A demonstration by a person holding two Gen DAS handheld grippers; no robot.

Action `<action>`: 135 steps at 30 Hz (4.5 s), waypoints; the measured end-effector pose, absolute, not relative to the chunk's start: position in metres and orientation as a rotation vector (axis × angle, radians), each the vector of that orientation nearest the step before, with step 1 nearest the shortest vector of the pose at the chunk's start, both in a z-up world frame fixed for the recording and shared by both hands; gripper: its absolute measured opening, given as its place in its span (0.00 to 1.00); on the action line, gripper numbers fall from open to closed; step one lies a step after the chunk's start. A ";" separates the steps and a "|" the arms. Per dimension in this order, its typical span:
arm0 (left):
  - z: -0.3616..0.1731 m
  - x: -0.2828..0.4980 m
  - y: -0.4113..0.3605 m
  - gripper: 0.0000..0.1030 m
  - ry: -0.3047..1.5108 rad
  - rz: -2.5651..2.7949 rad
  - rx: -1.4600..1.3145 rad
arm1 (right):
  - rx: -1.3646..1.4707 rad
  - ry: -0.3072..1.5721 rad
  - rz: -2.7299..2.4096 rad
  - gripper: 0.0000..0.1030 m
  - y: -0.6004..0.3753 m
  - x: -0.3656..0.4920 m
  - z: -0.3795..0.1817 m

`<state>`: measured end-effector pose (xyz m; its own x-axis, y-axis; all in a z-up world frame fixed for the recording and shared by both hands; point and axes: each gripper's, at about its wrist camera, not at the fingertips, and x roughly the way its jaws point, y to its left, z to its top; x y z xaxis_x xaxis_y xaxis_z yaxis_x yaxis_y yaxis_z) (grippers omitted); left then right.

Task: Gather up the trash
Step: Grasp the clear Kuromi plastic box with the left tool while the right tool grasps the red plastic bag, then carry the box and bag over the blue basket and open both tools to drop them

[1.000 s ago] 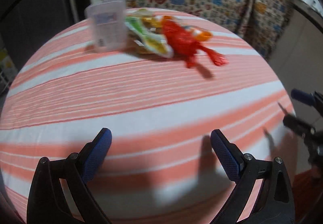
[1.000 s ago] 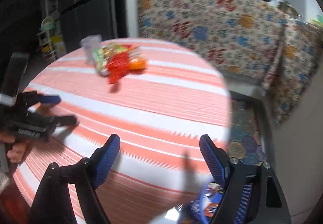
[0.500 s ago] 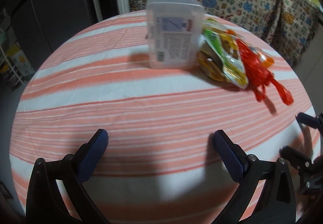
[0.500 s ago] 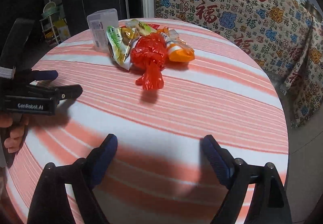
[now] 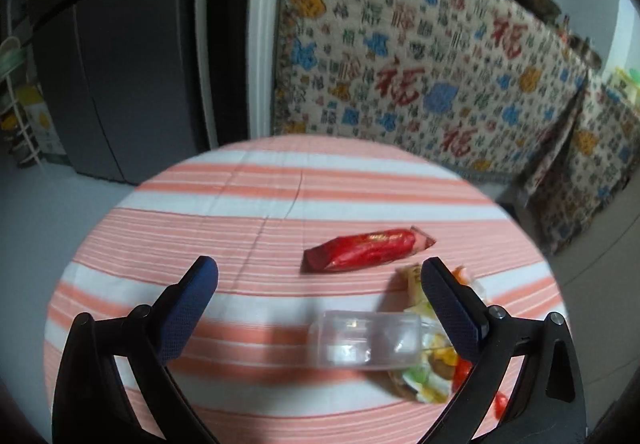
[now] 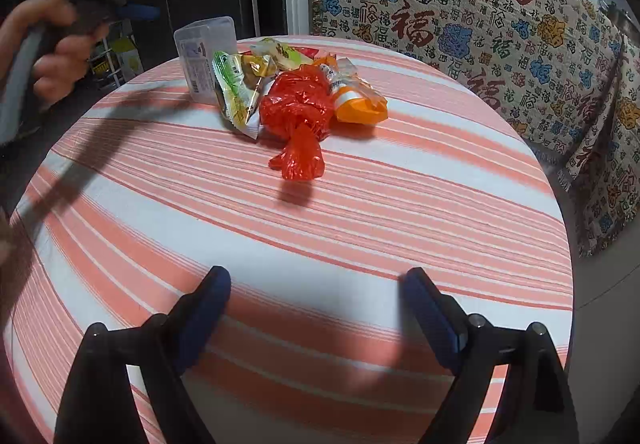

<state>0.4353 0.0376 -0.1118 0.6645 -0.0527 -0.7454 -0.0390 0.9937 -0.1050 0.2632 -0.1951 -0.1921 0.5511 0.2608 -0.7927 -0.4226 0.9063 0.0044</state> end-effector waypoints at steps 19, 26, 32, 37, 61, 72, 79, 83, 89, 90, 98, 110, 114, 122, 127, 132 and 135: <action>-0.170 0.315 0.026 0.98 0.911 -0.252 -0.114 | -0.199 0.909 0.410 0.89 -0.195 0.264 -0.192; -0.190 0.330 0.016 0.78 0.892 -0.130 -0.035 | -0.203 0.915 0.403 0.88 -0.196 0.265 -0.191; -0.192 0.316 0.021 0.63 0.882 -0.155 -0.022 | -0.125 0.853 0.429 0.87 -0.194 0.279 -0.166; -0.191 0.296 0.030 0.63 0.900 -0.155 -0.019 | -0.122 0.845 0.451 0.68 -0.150 0.314 -0.164; -0.204 0.288 0.045 1.00 0.944 -0.064 0.055 | -0.157 0.928 0.311 0.69 -0.161 0.274 -0.203; -0.201 0.296 0.048 0.99 0.950 -0.080 0.055 | -0.153 0.945 0.314 0.70 -0.157 0.308 -0.207; -0.186 0.292 0.047 0.91 0.937 -0.164 0.026 | -0.105 0.965 0.379 0.70 -0.163 0.295 -0.176; -0.184 0.293 0.044 0.70 0.947 -0.190 0.028 | -0.143 1.006 0.381 0.66 -0.150 0.302 -0.178; -0.179 0.290 0.044 0.62 0.935 -0.207 0.003 | -0.136 1.018 0.392 0.43 -0.150 0.296 -0.175; -0.177 0.288 0.044 0.62 0.928 -0.210 -0.005 | -0.121 1.003 0.394 0.43 -0.154 0.291 -0.170; -0.149 0.269 0.013 0.61 0.863 -0.299 -0.014 | -0.060 0.941 0.334 0.43 -0.210 0.263 -0.147; -0.094 0.242 -0.146 0.62 0.789 -0.599 0.041 | 0.042 0.895 0.046 0.43 -0.378 0.225 -0.130; -0.096 0.239 -0.214 0.62 0.807 -0.699 0.058 | 0.079 0.887 -0.045 0.43 -0.427 0.215 -0.135; -0.129 0.237 -0.310 0.62 0.894 -0.813 0.035 | 0.129 0.886 -0.115 0.43 -0.489 0.203 -0.162; -0.152 0.239 -0.348 0.62 0.908 -0.822 0.066 | 0.211 0.888 -0.132 0.43 -0.526 0.198 -0.186; -0.173 0.237 -0.368 0.62 0.911 -0.800 0.081 | 0.265 0.906 -0.133 0.43 -0.550 0.197 -0.203; -0.184 0.239 -0.377 0.62 0.910 -0.788 0.096 | 0.289 0.917 -0.127 0.44 -0.557 0.199 -0.209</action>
<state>0.2389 -0.3773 -0.1845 0.3594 -0.5715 -0.7377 0.6487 0.7213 -0.2427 0.1992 -0.5572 -0.2095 0.6043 0.0143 -0.7967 0.2309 0.9538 0.1923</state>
